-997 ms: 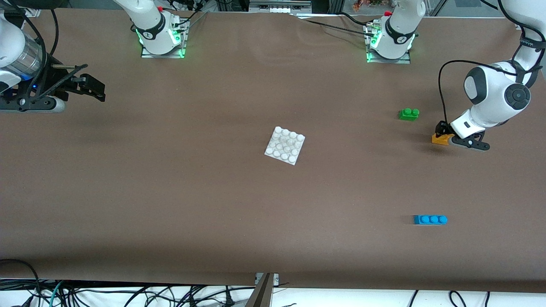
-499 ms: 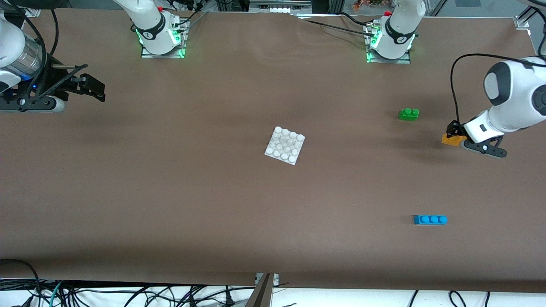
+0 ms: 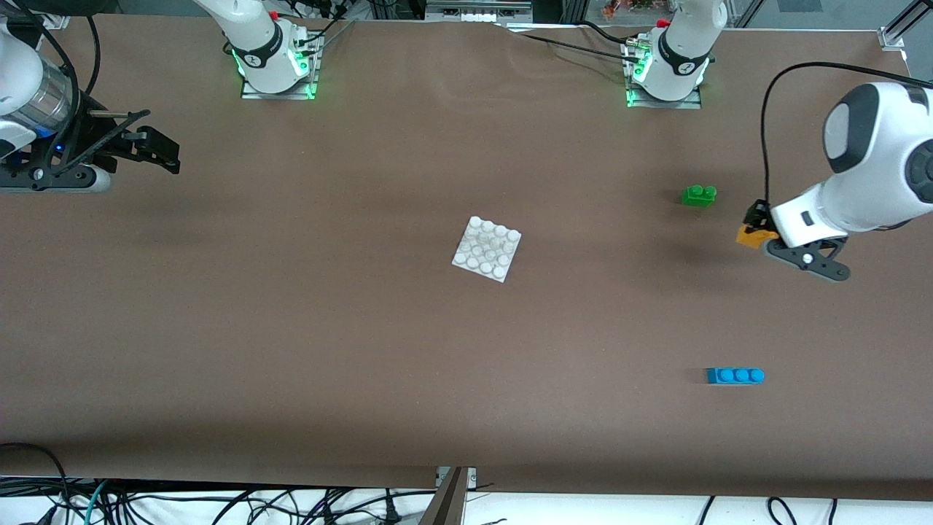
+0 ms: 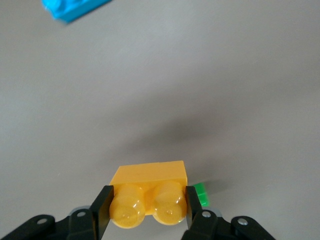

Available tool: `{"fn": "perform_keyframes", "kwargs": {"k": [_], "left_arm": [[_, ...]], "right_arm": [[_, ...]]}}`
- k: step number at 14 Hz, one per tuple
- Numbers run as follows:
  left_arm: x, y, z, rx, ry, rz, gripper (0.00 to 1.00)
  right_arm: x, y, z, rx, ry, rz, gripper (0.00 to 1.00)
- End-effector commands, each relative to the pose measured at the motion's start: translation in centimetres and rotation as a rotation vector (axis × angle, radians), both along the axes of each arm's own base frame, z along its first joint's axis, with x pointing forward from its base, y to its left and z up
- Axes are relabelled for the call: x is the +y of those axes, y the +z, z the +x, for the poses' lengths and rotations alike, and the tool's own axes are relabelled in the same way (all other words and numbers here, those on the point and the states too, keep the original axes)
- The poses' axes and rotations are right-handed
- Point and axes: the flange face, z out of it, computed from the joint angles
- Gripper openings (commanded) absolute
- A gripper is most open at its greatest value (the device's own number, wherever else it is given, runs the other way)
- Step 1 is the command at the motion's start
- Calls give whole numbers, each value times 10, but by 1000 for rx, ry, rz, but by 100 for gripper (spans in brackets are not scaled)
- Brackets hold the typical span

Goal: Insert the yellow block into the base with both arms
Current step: 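Carry the yellow block with the left gripper over the white base plate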

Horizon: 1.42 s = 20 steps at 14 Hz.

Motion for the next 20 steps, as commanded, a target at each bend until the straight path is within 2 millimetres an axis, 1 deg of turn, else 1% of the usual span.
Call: {"fn": "perform_keyframes", "kwargs": {"k": [1,2,3,4,5,6,7,8,9,11,12,13,15,17,18,19,20], "left_arm": [[-63,9,10,-1,-15,-47,33],[-94,11,13,-7,-9,-74,34],[-129,9,16,-9,-19,-88,34],[-166,3,19,-4,-28,-109,34],[-197,-3,21,-1,-43,-118,34],[-219,-11,23,15,-44,-142,34],[-236,-19,27,26,-39,-159,34],[-266,-24,23,32,-33,-167,34],[-301,-34,13,47,-10,-158,34],[-342,-57,6,48,25,-162,34],[-364,-65,0,29,31,-182,34],[-382,-74,-7,17,53,-192,34],[-410,-98,-23,29,76,-175,34],[-423,-123,-33,27,55,-141,34],[-431,-135,-40,34,76,-113,34],[-440,-142,-48,33,106,-90,34],[-443,-150,-50,26,112,-80,34]], "right_arm": [[-1,3,-1,4,-8,-10,99],[0,3,-1,4,-7,-10,99],[-1,3,-1,4,-8,-10,99],[-1,3,-1,4,-8,-10,99],[-1,3,-1,4,-8,-10,99],[0,3,-1,4,-5,-10,99],[0,3,-1,4,-5,-10,99],[-1,3,-1,4,-7,-10,99],[-1,3,-1,4,-7,-10,99],[-1,3,-1,4,-7,-10,99],[-1,3,-1,4,-7,-10,99],[-1,3,-1,4,-7,-10,99],[-1,3,-1,4,-7,-10,99],[-1,3,-1,4,-7,-10,99],[-1,3,-1,4,-7,-10,99],[-1,3,-1,4,-8,-10,99],[-1,3,-1,4,-8,-10,99]]}}
